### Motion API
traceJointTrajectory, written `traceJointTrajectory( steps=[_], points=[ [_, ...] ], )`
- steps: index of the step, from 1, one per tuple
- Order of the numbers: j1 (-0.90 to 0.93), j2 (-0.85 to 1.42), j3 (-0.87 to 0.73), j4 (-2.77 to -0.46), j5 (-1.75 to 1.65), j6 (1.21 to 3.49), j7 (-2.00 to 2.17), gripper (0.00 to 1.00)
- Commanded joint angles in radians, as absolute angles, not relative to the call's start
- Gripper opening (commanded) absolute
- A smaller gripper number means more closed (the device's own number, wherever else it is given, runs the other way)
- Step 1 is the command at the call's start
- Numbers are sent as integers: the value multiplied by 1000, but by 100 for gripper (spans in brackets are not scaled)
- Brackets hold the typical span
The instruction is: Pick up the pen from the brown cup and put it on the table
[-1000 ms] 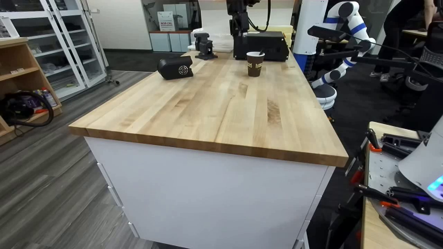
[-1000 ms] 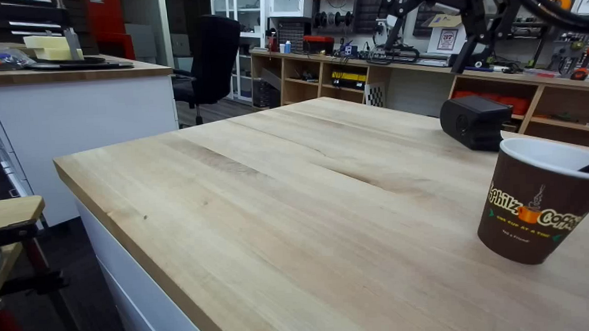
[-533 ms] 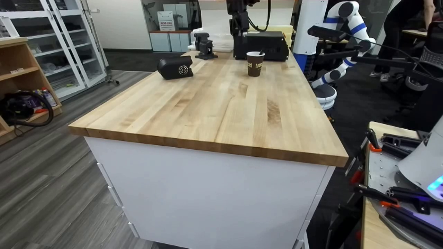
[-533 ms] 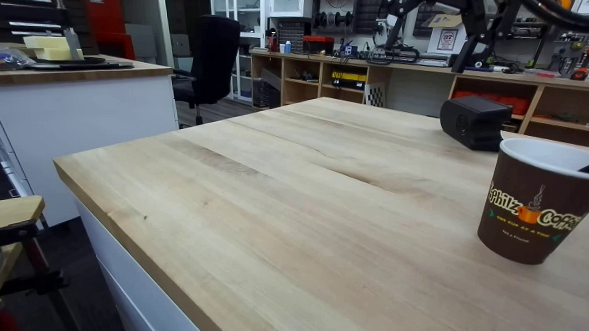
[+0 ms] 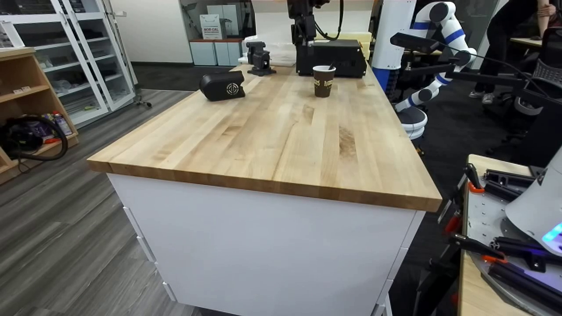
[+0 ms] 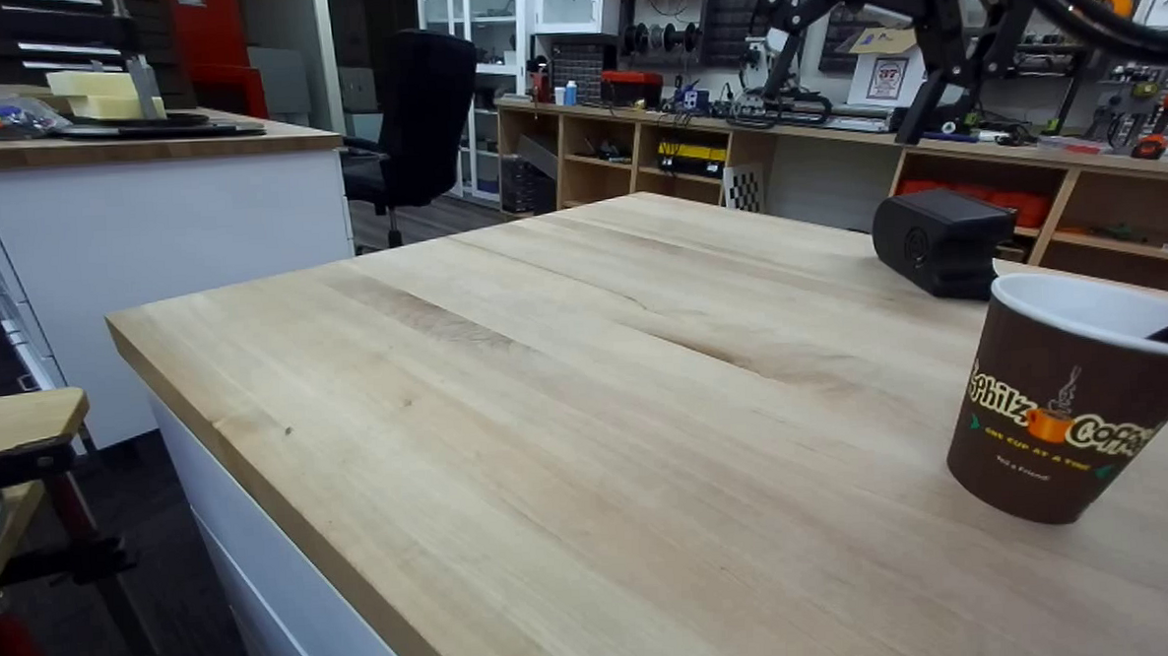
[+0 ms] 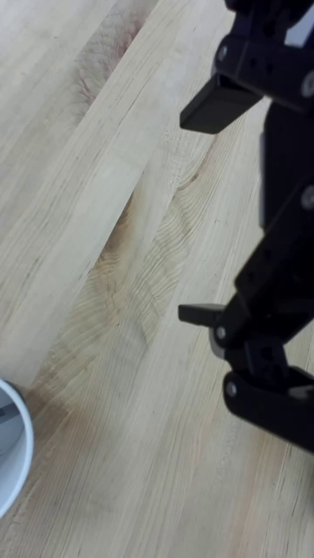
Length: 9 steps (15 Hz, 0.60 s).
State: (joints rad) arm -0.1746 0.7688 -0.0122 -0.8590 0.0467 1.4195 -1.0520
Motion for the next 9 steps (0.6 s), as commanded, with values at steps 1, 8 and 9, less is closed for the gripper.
traceJointTrajectory(
  steps=[1, 8, 9],
  points=[
    [-175, 769, -12, -859, 47, 1420, -1052, 100],
    [-180, 729, -76, -876, -14, 1500, -1017, 100],
    [-177, 722, -93, -876, -30, 1521, -1009, 100]
  ],
)
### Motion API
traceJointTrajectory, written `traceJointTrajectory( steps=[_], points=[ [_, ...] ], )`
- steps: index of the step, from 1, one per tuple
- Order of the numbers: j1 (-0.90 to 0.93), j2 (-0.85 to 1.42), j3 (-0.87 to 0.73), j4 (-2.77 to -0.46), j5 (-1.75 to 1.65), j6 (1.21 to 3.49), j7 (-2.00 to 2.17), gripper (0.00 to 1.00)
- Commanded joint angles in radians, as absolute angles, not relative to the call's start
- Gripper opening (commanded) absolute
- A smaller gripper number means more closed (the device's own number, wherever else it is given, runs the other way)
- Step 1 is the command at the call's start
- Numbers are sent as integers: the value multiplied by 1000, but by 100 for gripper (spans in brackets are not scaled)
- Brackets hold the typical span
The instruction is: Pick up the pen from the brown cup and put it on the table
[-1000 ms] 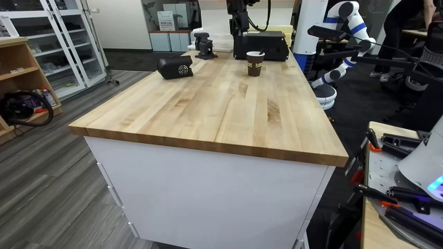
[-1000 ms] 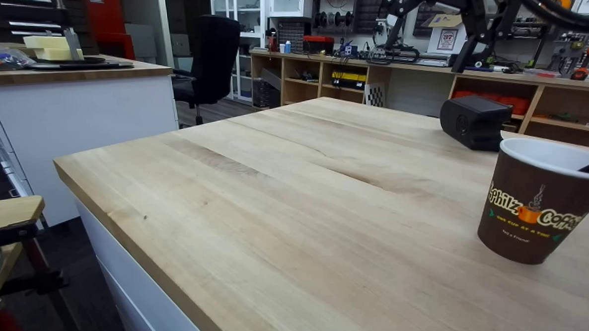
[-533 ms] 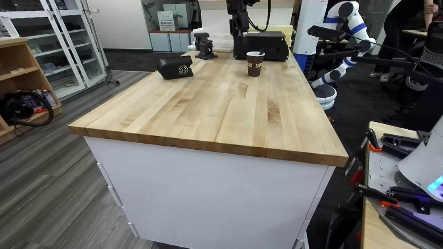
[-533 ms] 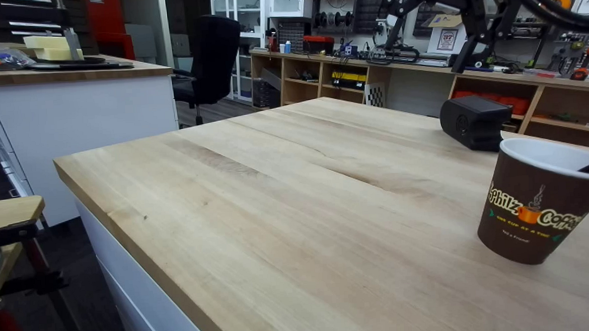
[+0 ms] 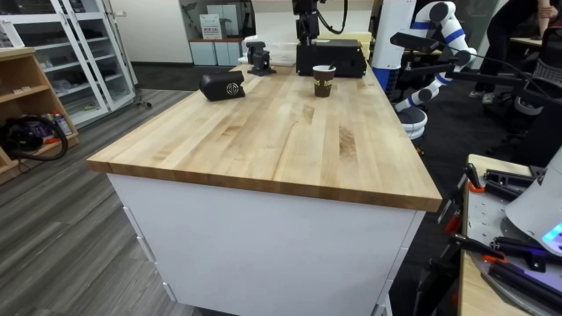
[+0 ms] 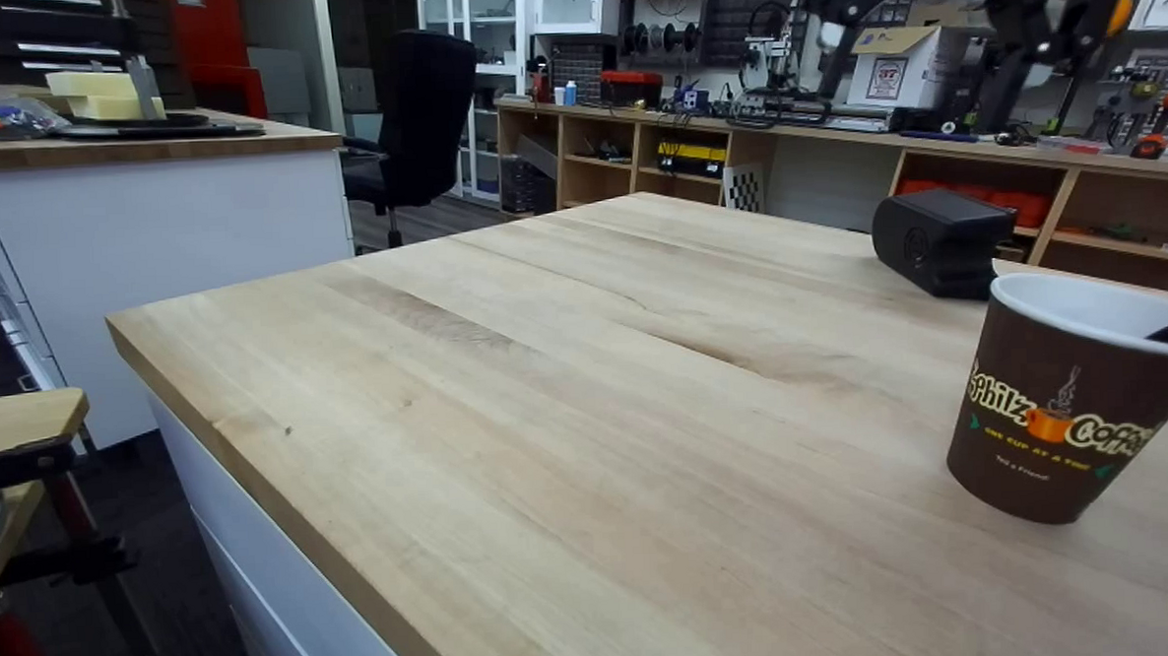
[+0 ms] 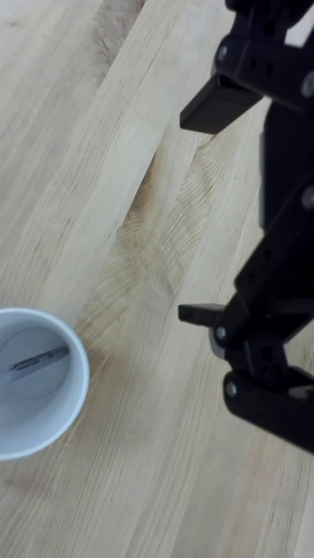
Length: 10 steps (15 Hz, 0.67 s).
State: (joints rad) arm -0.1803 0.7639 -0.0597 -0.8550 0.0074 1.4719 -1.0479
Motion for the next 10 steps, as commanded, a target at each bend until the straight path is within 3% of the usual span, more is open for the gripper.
traceJointTrajectory(
  steps=[1, 10],
  points=[
    [-185, 713, -111, -865, -46, 1532, -1011, 100],
    [-228, 646, -177, -907, -26, 1650, -956, 100]
  ],
)
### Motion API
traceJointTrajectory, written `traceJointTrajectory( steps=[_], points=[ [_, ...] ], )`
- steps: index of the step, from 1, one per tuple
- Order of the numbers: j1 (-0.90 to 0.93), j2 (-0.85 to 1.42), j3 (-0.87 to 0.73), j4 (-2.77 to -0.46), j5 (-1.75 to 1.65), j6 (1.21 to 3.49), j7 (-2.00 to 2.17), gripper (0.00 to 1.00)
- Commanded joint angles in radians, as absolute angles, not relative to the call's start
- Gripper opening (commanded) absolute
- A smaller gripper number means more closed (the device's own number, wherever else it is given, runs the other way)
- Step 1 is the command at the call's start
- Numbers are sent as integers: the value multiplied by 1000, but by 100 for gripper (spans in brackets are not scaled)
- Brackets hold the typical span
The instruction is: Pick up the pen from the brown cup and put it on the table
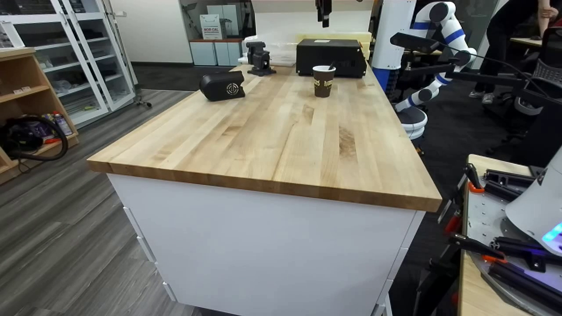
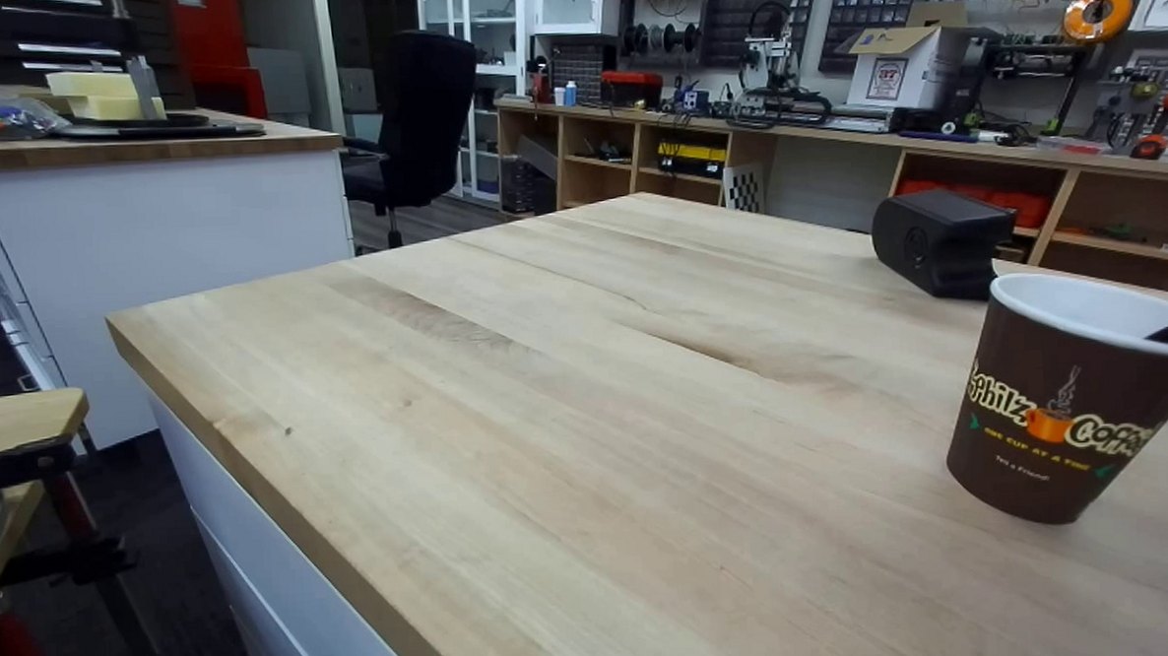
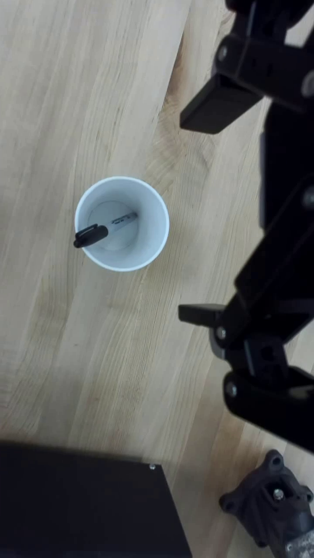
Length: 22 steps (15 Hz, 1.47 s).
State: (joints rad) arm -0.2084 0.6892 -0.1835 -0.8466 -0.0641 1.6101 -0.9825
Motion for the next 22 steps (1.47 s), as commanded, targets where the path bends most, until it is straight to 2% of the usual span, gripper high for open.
traceJointTrajectory(
  steps=[1, 22],
  points=[
    [-241, 646, -171, -909, -3, 1649, -956, 100],
    [-307, 702, -174, -991, 187, 1583, -942, 100]
  ],
)
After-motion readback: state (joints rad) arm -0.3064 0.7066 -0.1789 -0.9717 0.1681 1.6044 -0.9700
